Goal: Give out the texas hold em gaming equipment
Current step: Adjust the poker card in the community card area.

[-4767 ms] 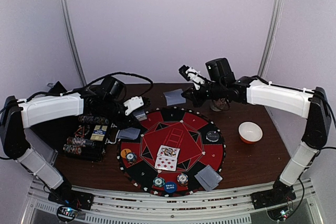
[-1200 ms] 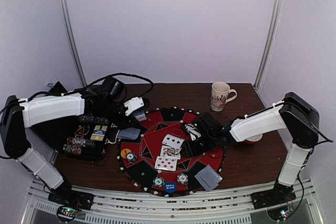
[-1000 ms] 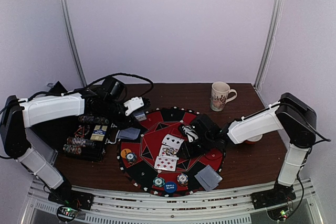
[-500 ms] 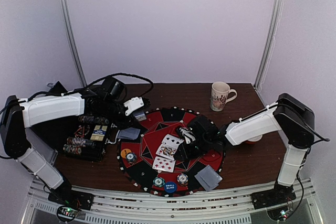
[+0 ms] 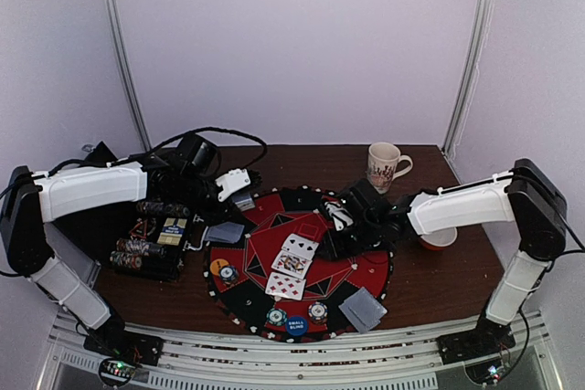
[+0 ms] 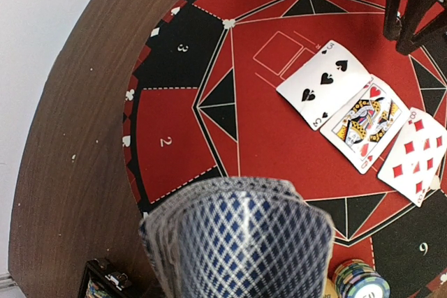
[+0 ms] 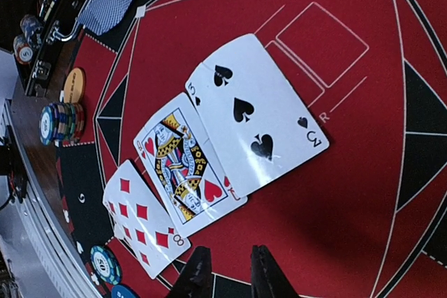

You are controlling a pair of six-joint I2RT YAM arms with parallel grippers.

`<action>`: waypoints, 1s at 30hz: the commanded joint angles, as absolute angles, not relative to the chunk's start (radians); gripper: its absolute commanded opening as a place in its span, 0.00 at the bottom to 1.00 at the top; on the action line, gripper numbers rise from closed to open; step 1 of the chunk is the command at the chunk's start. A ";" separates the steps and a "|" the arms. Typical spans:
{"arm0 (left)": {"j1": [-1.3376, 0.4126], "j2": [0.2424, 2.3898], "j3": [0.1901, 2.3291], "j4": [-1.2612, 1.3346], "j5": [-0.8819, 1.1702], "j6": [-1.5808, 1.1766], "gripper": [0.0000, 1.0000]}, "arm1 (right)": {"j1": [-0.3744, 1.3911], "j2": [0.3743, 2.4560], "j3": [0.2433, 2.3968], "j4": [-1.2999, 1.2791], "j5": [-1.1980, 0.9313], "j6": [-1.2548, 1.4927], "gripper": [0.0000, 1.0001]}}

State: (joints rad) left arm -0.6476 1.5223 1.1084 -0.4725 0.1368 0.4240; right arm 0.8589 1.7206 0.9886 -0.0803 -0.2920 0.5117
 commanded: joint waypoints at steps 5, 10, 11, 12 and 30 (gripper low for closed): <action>-0.646 1.522 1.117 -0.441 0.140 0.415 0.33 | 0.958 1.751 0.976 -0.166 -0.311 0.492 0.14; -0.646 1.521 1.116 -0.441 0.138 0.416 0.33 | 0.991 1.793 0.994 -0.187 -0.324 0.478 0.07; -0.646 1.522 1.115 -0.440 0.137 0.417 0.33 | 0.996 1.801 0.999 -0.194 -0.324 0.475 0.06; -0.645 1.522 1.117 -0.440 0.137 0.417 0.33 | 0.999 1.809 1.005 -0.199 -0.324 0.474 0.05; -0.646 1.517 1.115 -0.440 0.137 0.416 0.33 | 1.052 1.884 1.069 -0.181 -0.380 0.466 0.00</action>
